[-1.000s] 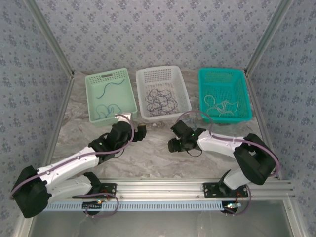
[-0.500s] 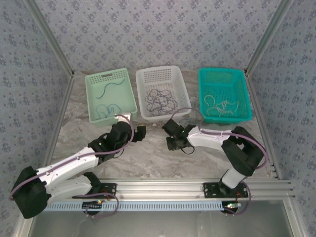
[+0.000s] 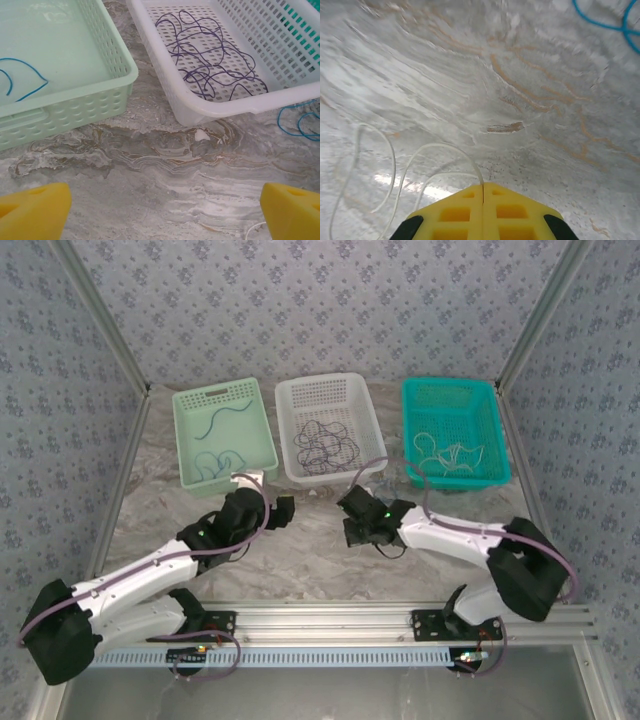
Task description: Untangle the cables
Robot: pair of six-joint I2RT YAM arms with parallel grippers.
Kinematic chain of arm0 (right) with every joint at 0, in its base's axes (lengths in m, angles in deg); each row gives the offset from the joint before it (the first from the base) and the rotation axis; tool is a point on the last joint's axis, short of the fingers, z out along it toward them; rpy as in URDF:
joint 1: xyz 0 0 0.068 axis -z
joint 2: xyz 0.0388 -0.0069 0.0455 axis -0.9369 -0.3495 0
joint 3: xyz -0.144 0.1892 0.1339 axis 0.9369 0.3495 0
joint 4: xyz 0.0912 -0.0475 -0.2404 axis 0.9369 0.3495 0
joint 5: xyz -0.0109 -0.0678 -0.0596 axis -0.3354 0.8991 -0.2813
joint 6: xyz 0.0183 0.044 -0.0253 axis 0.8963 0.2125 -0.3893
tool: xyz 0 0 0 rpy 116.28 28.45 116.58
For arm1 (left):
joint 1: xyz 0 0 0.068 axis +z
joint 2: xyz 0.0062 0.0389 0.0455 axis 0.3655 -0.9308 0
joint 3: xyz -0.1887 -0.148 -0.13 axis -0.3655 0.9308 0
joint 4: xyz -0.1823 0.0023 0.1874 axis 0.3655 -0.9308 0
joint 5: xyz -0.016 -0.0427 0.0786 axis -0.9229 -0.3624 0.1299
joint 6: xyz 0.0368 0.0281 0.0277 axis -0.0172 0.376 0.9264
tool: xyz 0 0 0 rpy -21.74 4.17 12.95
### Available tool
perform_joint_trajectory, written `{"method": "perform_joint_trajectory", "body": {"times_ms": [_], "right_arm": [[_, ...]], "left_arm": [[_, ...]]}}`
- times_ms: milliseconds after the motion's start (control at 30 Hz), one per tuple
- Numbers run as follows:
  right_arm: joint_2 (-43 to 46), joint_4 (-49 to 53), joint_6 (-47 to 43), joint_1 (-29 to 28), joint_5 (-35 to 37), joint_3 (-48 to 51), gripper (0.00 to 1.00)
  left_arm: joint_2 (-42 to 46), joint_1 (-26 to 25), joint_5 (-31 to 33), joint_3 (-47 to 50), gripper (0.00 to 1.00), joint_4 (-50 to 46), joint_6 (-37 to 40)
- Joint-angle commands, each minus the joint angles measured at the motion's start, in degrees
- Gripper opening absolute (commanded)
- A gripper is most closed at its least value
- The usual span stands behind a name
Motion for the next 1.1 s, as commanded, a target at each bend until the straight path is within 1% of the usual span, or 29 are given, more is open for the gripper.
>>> {"method": "perform_joint_trajectory", "body": {"times_ms": [0,133,233,367,433,600,667,733,900,1067], "right_arm": [[5.74,-0.36,-0.48,-0.26,3.34,2.03,0.0],[12.86,-1.35,-0.98,0.4,4.95,4.91,0.0],[18.61,-4.17,-0.98,1.21,5.04,7.9,0.0],[25.04,-8.35,-1.3,2.18,3.21,11.68,0.0],[27.46,-8.99,-1.8,2.92,1.59,12.81,0.0],[30.51,-7.75,-4.01,4.65,-2.8,13.51,0.0],[31.31,-7.58,-4.92,5.35,-4.56,13.55,0.0],[32.13,-7.99,-5.86,6.72,-7.92,13.83,0.0],[33.31,-8.38,-8.25,9.54,-15.67,14.04,0.0],[33.78,-8.16,-9.27,10.52,-19.18,13.95,0.0]], "left_arm": [[-0.84,0.33,-3.75,0.52,0.96,2.95,1.06],[-3.29,0.26,-11.87,0.32,0.94,6.65,3.68],[-5.49,0.06,-18.68,0.26,0.92,10.9,5.07],[-8.21,-0.69,-23.42,-0.22,0.89,15.48,6.14],[-9.41,-1.27,-25.77,-0.95,0.88,16.24,8.46],[-11.49,-2.38,-28.97,-3.89,0.86,11.26,17.55],[-12.24,-2.35,-31.58,-4.34,0.86,11.13,20.41],[-13.53,-2.48,-35.01,-4.87,0.86,11.58,23.2],[-17.33,-2.64,-40.51,-6.9,0.81,12.32,27.51],[-21.4,-2.71,-43.0,-9.41,0.78,10.97,30.48]]}}
